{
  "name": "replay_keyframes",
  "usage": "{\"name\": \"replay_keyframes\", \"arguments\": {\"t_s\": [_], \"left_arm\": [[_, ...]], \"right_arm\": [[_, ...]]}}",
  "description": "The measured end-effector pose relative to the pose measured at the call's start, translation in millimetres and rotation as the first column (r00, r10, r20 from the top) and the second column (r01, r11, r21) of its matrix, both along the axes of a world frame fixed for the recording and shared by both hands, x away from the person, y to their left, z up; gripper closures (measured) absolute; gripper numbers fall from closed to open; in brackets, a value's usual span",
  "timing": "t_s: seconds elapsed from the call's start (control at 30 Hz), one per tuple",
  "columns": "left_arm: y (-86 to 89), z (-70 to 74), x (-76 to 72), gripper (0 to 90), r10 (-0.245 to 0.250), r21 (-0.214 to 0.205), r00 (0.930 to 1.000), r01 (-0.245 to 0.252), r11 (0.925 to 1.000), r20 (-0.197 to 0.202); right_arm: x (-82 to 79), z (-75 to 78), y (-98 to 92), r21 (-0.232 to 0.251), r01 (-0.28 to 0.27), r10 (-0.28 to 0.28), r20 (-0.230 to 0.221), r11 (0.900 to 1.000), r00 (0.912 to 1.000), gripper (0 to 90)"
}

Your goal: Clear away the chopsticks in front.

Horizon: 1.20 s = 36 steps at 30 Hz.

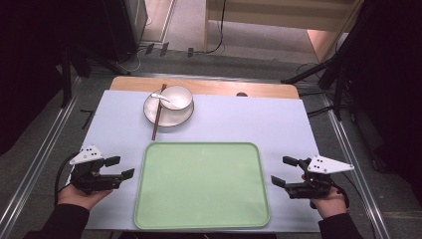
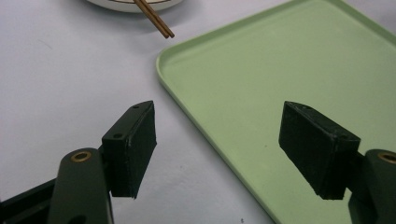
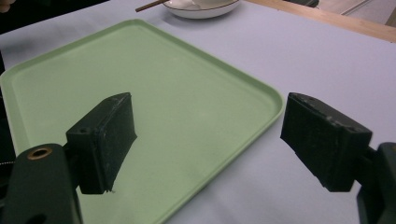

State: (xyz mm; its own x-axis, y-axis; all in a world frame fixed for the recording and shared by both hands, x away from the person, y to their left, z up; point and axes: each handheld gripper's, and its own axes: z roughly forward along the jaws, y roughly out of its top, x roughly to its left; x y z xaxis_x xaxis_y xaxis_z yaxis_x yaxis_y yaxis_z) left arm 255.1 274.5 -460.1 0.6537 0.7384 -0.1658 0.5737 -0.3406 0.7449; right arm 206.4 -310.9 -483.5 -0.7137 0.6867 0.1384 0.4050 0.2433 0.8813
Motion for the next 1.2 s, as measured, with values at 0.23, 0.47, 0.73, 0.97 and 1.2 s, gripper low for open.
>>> {"name": "replay_keyframes", "arguments": {"t_s": [0.23,0.47,0.73,0.97,1.2], "left_arm": [[1.0,-1.1,-0.2,27.9,-0.002,0.013,1.0,0.002,0.9999,0.005],[1.8,-1.9,0.0,27.4,0.001,0.018,0.9999,-0.001,0.9998,0.012],[1.5,-2.7,0.6,26.2,0.004,0.004,1.0,-0.004,1.0,0.008],[2.2,-2.7,0.0,28.6,-0.002,-0.009,0.9998,0.002,1.0,0.02],[3.3,-2.8,-0.8,34.6,-0.007,-0.039,0.9999,0.007,0.9992,0.015]], "right_arm": [[-0.1,0.7,0.6,0.001,-0.004,0.004,0.004,1.0,1.0,18.0],[-0.6,1.0,1.0,0.002,-0.006,0.006,0.006,1.0,1.0,18.0],[-0.7,1.0,1.2,0.002,-0.007,0.007,0.004,1.0,1.0,18.0],[-0.8,0.9,0.9,0.0,-0.008,0.008,0.004,1.0,1.0,18.0],[-0.9,0.9,1.1,0.0,-0.008,0.008,0.004,1.0,1.0,18.0]]}}
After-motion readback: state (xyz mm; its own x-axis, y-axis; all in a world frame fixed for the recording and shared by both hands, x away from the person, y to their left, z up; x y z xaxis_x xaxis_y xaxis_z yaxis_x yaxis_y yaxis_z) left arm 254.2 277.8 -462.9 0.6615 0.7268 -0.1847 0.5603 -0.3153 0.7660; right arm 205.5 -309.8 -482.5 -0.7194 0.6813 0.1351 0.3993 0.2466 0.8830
